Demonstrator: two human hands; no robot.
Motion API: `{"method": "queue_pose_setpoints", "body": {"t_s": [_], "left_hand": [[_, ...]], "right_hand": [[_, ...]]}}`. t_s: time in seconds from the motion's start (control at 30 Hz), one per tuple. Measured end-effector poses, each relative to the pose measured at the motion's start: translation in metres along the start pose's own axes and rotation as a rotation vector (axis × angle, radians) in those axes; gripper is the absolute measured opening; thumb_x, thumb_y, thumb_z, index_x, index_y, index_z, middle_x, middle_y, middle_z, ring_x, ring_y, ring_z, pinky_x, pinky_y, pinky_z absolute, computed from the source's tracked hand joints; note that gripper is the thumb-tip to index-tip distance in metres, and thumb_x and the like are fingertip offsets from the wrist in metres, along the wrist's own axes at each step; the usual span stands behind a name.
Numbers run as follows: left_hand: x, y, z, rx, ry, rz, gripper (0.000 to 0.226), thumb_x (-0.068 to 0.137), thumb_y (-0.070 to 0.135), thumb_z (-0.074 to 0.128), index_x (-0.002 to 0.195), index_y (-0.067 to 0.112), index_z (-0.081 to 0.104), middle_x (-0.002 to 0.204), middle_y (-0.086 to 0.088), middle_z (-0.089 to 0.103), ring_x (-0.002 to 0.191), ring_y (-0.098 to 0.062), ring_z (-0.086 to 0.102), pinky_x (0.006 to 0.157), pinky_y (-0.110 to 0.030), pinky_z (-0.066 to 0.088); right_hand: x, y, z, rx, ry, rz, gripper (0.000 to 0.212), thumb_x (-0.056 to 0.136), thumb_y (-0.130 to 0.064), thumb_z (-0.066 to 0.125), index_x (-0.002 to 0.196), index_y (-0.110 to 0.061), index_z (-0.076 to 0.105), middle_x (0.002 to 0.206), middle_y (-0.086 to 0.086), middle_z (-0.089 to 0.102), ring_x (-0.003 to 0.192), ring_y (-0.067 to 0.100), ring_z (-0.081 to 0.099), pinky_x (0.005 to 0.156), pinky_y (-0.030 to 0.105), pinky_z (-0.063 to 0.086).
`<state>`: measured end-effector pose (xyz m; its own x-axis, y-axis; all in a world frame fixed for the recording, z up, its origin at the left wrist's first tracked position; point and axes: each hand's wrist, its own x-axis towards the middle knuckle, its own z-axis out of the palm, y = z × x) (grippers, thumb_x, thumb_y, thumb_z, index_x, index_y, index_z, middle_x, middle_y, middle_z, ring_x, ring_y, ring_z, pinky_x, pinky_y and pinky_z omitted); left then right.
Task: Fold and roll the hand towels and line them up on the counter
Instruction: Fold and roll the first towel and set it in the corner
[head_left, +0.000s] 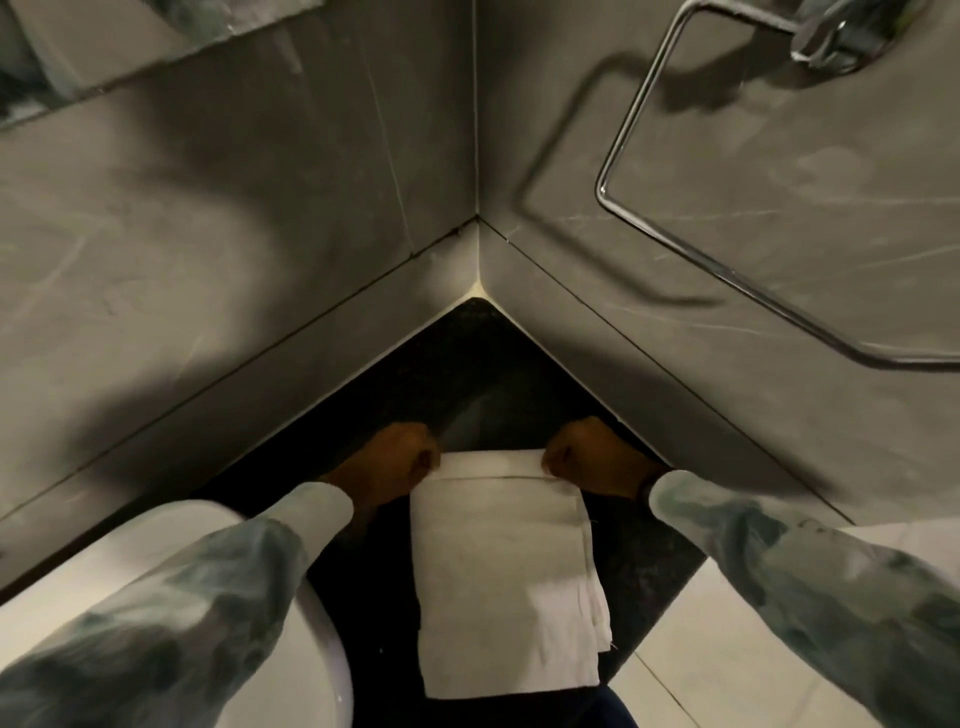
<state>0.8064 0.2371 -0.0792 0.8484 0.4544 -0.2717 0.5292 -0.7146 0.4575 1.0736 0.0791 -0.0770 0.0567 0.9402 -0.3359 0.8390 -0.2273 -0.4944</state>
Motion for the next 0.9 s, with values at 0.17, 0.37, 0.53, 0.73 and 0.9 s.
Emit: {"method": "queue_pose_setpoints", "body": {"t_s": [0.17, 0.37, 0.53, 0.73, 0.9], "left_hand": [[0.009, -0.008, 0.000, -0.036, -0.085, -0.095, 0.037, 0.081, 0.018, 0.071, 0.116, 0.011, 0.061, 0.119, -0.006, 0.051, 0.109, -0.022, 0.054, 0.097, -0.035, 0.045], [-0.002, -0.009, 0.015, -0.001, -0.054, -0.059, 0.026, 0.082, 0.020, 0.068, 0.104, 0.018, 0.054, 0.117, -0.006, 0.053, 0.109, -0.023, 0.053, 0.094, -0.033, 0.046], [-0.015, 0.010, 0.032, 0.343, -0.036, 0.079, 0.048, 0.077, 0.011, 0.071, 0.122, 0.004, 0.057, 0.135, -0.019, 0.052, 0.123, -0.038, 0.052, 0.103, -0.043, 0.045], [-0.052, 0.040, 0.028, 0.493, 0.005, 0.240, 0.048, 0.064, 0.021, 0.084, 0.108, 0.009, 0.067, 0.122, -0.015, 0.064, 0.110, -0.032, 0.063, 0.089, -0.037, 0.054], [-0.052, 0.032, 0.024, 0.068, 0.020, 0.001, 0.019, 0.093, 0.013, 0.050, 0.103, 0.004, 0.063, 0.117, -0.019, 0.059, 0.108, -0.033, 0.055, 0.094, -0.041, 0.045]], "right_hand": [[0.014, -0.009, 0.004, 0.027, -0.017, 0.082, 0.032, 0.075, -0.028, 0.079, 0.101, -0.020, 0.063, 0.103, 0.006, 0.066, 0.094, 0.025, 0.064, 0.081, 0.031, 0.052], [0.022, -0.011, 0.017, -0.172, -0.136, 0.028, 0.048, 0.085, -0.026, 0.070, 0.129, -0.018, 0.055, 0.139, 0.010, 0.047, 0.129, 0.030, 0.044, 0.110, 0.039, 0.035], [0.002, -0.015, 0.031, -0.554, 0.081, -0.284, 0.043, 0.076, -0.017, 0.074, 0.117, -0.011, 0.063, 0.130, 0.013, 0.057, 0.112, 0.036, 0.056, 0.095, 0.046, 0.045], [-0.028, -0.011, 0.052, -0.544, 0.272, -0.495, 0.033, 0.069, -0.004, 0.072, 0.101, -0.008, 0.064, 0.118, 0.011, 0.048, 0.098, 0.031, 0.052, 0.077, 0.038, 0.053], [-0.031, -0.019, 0.033, -0.268, 0.073, -0.301, 0.016, 0.087, -0.021, 0.061, 0.093, -0.009, 0.071, 0.107, 0.011, 0.062, 0.094, 0.028, 0.058, 0.084, 0.041, 0.052]]}}
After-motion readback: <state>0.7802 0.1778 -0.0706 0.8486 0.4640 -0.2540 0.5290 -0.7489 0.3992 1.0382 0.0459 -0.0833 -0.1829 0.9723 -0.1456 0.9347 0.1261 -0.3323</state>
